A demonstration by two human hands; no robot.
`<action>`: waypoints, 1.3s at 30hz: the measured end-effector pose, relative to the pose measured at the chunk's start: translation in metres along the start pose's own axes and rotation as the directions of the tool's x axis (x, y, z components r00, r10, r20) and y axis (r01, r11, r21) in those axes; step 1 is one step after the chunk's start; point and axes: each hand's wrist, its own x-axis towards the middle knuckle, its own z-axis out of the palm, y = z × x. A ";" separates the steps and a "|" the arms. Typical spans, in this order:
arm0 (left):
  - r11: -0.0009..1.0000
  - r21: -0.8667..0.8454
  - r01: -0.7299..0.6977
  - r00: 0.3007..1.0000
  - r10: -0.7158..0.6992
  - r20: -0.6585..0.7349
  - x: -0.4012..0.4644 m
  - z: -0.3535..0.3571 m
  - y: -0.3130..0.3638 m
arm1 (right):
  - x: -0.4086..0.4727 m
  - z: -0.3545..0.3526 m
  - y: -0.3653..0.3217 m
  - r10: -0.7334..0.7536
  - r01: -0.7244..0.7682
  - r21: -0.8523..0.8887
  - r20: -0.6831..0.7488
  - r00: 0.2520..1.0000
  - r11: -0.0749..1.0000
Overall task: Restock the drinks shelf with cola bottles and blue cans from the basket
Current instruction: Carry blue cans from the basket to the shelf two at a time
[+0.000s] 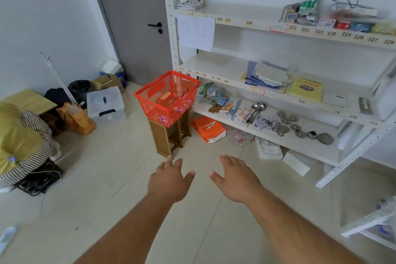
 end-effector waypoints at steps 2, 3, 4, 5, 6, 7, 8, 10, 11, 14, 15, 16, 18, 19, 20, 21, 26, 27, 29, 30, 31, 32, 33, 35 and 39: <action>1.000 -0.021 0.000 1.000 0.000 -0.002 0.019 -0.005 -0.002 | 0.020 -0.004 -0.004 0.006 -0.006 -0.009 0.015 1.000 1.000; 0.999 -0.032 -0.002 1.000 0.002 -0.001 0.030 -0.005 -0.003 | 0.031 -0.005 -0.005 0.007 -0.006 -0.017 0.024 1.000 1.000; 0.999 -0.038 -0.006 1.000 0.006 0.002 0.040 -0.006 -0.002 | 0.042 -0.007 -0.006 0.006 -0.006 -0.026 0.031 0.999 1.000; 0.999 -0.046 -0.006 1.000 0.007 0.011 0.052 -0.005 -0.001 | 0.054 -0.008 -0.006 0.005 -0.004 -0.034 0.041 0.999 0.999; 0.999 -0.050 -0.004 1.000 0.005 0.019 0.064 -0.005 0.001 | 0.067 -0.010 -0.005 0.004 -0.002 -0.039 0.052 0.999 0.999; 0.999 -0.051 -0.004 1.000 0.005 0.024 0.077 -0.005 0.003 | 0.080 -0.011 -0.003 0.000 0.002 -0.040 0.061 0.998 0.999; 0.999 -0.054 -0.004 1.000 0.005 0.025 0.089 -0.006 0.006 | 0.093 -0.013 0.000 -0.005 0.008 -0.040 0.067 0.998 0.999; 0.999 -0.051 -0.001 1.000 0.002 0.024 0.114 -0.010 0.013 | 0.122 -0.020 0.006 -0.013 0.015 -0.031 0.071 0.997 0.999; 0.999 -0.043 0.004 1.000 -0.003 0.025 0.127 -0.015 0.017 | 0.137 -0.025 0.010 -0.016 0.018 -0.021 0.068 0.998 1.000; 0.999 -0.037 0.022 1.000 -0.022 0.006 0.165 -0.036 0.030 | 0.183 -0.047 0.019 -0.036 0.035 0.022 0.045 0.998 0.999; 0.999 -0.037 0.024 1.000 -0.024 -0.005 0.177 -0.045 0.035 | 0.198 -0.056 0.022 -0.038 0.037 0.038 0.037 0.999 0.999; 0.999 -0.035 0.028 1.000 -0.028 -0.014 0.190 -0.053 0.040 | 0.213 -0.064 0.024 -0.042 0.040 0.052 0.029 0.999 0.998; 0.998 -0.047 0.041 0.999 -0.043 -0.033 0.214 -0.063 0.046 | 0.241 -0.078 0.027 -0.062 0.061 0.059 0.009 0.998 0.996; 0.997 -0.058 0.049 0.998 -0.051 -0.036 0.226 -0.065 0.047 | 0.254 -0.083 0.029 -0.071 0.071 0.052 0.004 0.997 0.996; 0.996 -0.065 0.058 0.998 -0.060 -0.035 0.237 -0.067 0.048 | 0.268 -0.088 0.029 -0.073 0.073 0.047 0.005 0.997 0.996; 0.995 -0.068 0.067 0.997 -0.069 -0.027 0.248 -0.068 0.048 | 0.280 -0.091 0.029 -0.075 0.075 0.043 0.012 0.997 0.996; 0.986 -0.129 0.101 0.995 -0.101 0.008 0.311 -0.076 0.033 | 0.344 -0.093 0.018 -0.098 0.094 0.052 0.070 0.993 0.994; 0.984 -0.144 0.105 0.994 -0.105 0.012 0.326 -0.077 0.029 | 0.359 -0.091 0.016 -0.100 0.097 0.045 0.074 0.992 0.994; 0.980 -0.165 0.109 0.994 -0.106 0.022 0.355 -0.079 0.020 | 0.389 -0.088 0.010 -0.095 0.094 0.025 0.076 0.993 0.995; 0.978 -0.180 0.107 0.994 -0.104 0.025 0.369 -0.081 0.015 | 0.404 -0.087 0.006 -0.088 0.087 0.019 0.080 0.993 0.996; 0.974 -0.204 0.101 0.995 -0.098 0.025 0.383 -0.083 0.010 | 0.418 -0.087 0.001 -0.083 0.083 0.013 0.085 0.993 0.997; 0.969 -0.226 0.097 0.995 -0.094 0.023 0.398 -0.086 0.004 | 0.433 -0.086 -0.004 -0.085 0.085 0.000 0.090 0.992 0.996; 0.963 -0.250 0.100 0.995 -0.099 0.018 0.414 -0.088 -0.003 | 0.448 -0.087 -0.010 -0.089 0.092 -0.020 0.093 0.992 0.996; 0.953 -0.280 0.119 0.993 -0.118 0.019 0.442 -0.094 -0.016 | 0.476 -0.090 -0.023 -0.092 0.097 -0.055 0.100 0.991 0.994; 0.930 -0.331 0.157 0.987 -0.154 0.037 0.484 -0.101 -0.036 | 0.523 -0.094 -0.044 -0.098 0.104 -0.053 0.111 0.989 0.993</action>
